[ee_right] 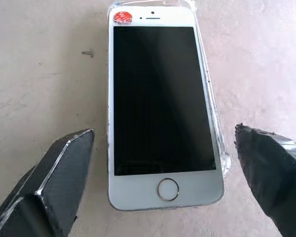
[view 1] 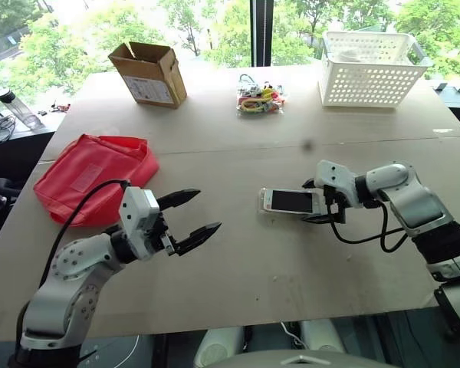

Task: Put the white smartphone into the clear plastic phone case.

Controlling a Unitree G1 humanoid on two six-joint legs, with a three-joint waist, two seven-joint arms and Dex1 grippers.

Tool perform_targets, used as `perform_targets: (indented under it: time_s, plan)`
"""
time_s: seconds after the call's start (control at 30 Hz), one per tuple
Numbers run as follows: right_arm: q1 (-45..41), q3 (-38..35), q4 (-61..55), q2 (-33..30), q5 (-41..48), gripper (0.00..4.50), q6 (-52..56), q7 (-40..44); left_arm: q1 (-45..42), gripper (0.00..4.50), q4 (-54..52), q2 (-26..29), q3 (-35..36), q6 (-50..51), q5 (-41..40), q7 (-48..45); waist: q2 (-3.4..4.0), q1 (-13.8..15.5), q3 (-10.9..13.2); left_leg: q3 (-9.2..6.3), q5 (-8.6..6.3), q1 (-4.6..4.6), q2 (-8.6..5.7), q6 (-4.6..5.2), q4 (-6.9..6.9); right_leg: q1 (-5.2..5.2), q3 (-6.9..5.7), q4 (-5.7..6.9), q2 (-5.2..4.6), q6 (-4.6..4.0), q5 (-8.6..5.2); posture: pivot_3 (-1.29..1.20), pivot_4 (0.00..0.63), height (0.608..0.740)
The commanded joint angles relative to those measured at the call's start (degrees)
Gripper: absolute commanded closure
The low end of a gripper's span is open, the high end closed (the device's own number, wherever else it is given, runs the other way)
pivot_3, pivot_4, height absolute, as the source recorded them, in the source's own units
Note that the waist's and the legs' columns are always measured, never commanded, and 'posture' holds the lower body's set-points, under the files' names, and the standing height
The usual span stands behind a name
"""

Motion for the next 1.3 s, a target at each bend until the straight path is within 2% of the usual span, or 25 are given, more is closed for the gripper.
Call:
perform_targets:
  time_s: [0.03, 0.13, 0.23, 0.27, 0.33, 0.4, 0.7, 0.9, 1.1, 1.17, 1.3]
  plan:
    - [-0.8, -3.9, -5.2, -1.4, 3.9, 0.03, 2.2, 1.4, 0.0, 0.0, -1.9, 0.0, 0.6, -0.6, -0.3, 0.1, 0.02, 0.0, 0.0, 0.0, 0.0, 0.0, 0.0, 0.0, 0.0, 0.0, 0.0, 0.0, 0.0, 0.0, 0.0, 0.0, 0.15, 0.733]
    - [-0.5, -6.5, -9.6, -1.0, 10.0, 0.83, 8.6, 2.9, 0.1, 0.0, -1.9, -0.1, 0.5, -0.6, -0.3, 0.1, 0.02, 0.0, 0.0, -0.02, 0.0, -0.02, 0.0, 0.0, 0.0, -0.01, 0.0, 0.0, 0.0, 0.0, 0.0, 0.0, 0.15, 0.733]
    - [0.1, -6.7, -11.9, 1.5, 12.9, 2.32, 11.6, 1.3, 0.2, 0.0, -2.2, -0.2, 0.2, 0.0, -1.0, -0.2, 0.01, -0.1, 0.0, -0.02, 0.0, -0.01, 0.01, 0.0, 0.0, 0.0, 0.0, 0.0, 0.0, 0.0, 0.0, 0.0, 0.15, 0.733]
    - [0.0, -5.3, -10.5, 3.7, 11.5, 2.68, 10.8, -1.1, 0.1, 0.0, -2.2, -0.1, 0.2, 0.1, -1.2, -0.4, 0.0, -0.1, 0.0, -0.01, 0.0, 0.0, 0.01, 0.0, 0.0, 0.0, 0.01, 0.0, 0.0, 0.0, 0.0, 0.0, 0.15, 0.733]
    - [-0.5, -3.0, -7.4, 7.3, 8.8, 3.74, 9.3, -4.8, -0.1, 0.0, -2.1, 0.1, 0.2, 0.3, -1.4, -0.8, -0.02, -0.4, 0.0, 0.0, 0.0, 0.03, 0.03, 0.0, -0.01, 0.01, 0.02, 0.02, 0.02, 0.0, 0.0, 0.0, 0.15, 0.733]
    - [-1.3, -1.5, -4.0, 9.9, 6.8, 4.41, 8.9, -7.3, -0.3, 0.0, -2.1, 0.4, 0.5, 0.7, -1.7, -1.0, -0.01, -0.6, 0.0, 0.01, 0.0, 0.02, 0.03, 0.0, 0.0, -0.02, 0.03, 0.09, 0.02, 0.0, 0.0, 0.0, 0.15, 0.733]
    - [-1.5, 11.6, 14.1, 11.3, -4.5, 4.41, 1.6, -6.2, -0.6, 0.0, -2.1, 1.2, 1.0, 1.4, -2.0, -1.9, -0.09, -1.1, -0.4, 0.06, 0.0, 0.28, 0.02, 0.0, -0.01, 0.14, 0.02, 0.08, 0.03, 0.0, 0.0, 0.0, 0.15, 0.733]
    - [-0.6, 11.5, 15.4, 11.2, -5.2, 4.41, -1.7, -5.3, -1.7, 0.0, -1.2, 1.3, 0.1, 1.6, -1.5, -2.5, -0.25, -1.1, -1.0, 0.06, 0.0, 0.39, 0.02, -0.01, 0.03, 0.26, 0.02, 0.15, 0.02, -0.01, 0.0, 0.0, 0.15, 0.733]
    - [1.5, 13.6, 16.4, 11.2, -9.4, 4.41, -13.1, -5.7, -5.7, 0.0, -0.7, 1.1, -2.9, 3.3, -1.0, -2.4, -0.27, -1.2, -1.2, 0.06, 0.0, 0.41, 0.02, -0.01, 0.02, 0.25, 0.02, 0.17, 0.03, 0.0, 0.0, 0.0, 0.15, 0.733]
    - [1.8, 12.0, 17.7, 12.8, -9.4, 4.41, -15.4, -7.9, -6.7, 0.0, -0.4, 1.3, -3.3, 3.8, -0.9, -2.5, -0.27, -1.4, -1.3, 0.07, 0.0, 0.43, 0.02, -0.01, 0.01, 0.25, 0.04, 0.18, 0.04, 0.0, 0.0, 0.0, 0.15, 0.733]
    - [0.4, 1.8, 13.8, 16.0, -1.1, 4.41, -11.2, -10.3, -8.2, 0.0, 0.8, 1.7, -3.3, 4.2, -1.1, -3.5, -0.2, -1.5, -1.2, 0.08, 0.0, 0.52, 0.02, -0.02, -0.02, 0.29, 0.09, 0.22, 0.07, -0.01, 0.0, 0.0, 0.15, 0.733]
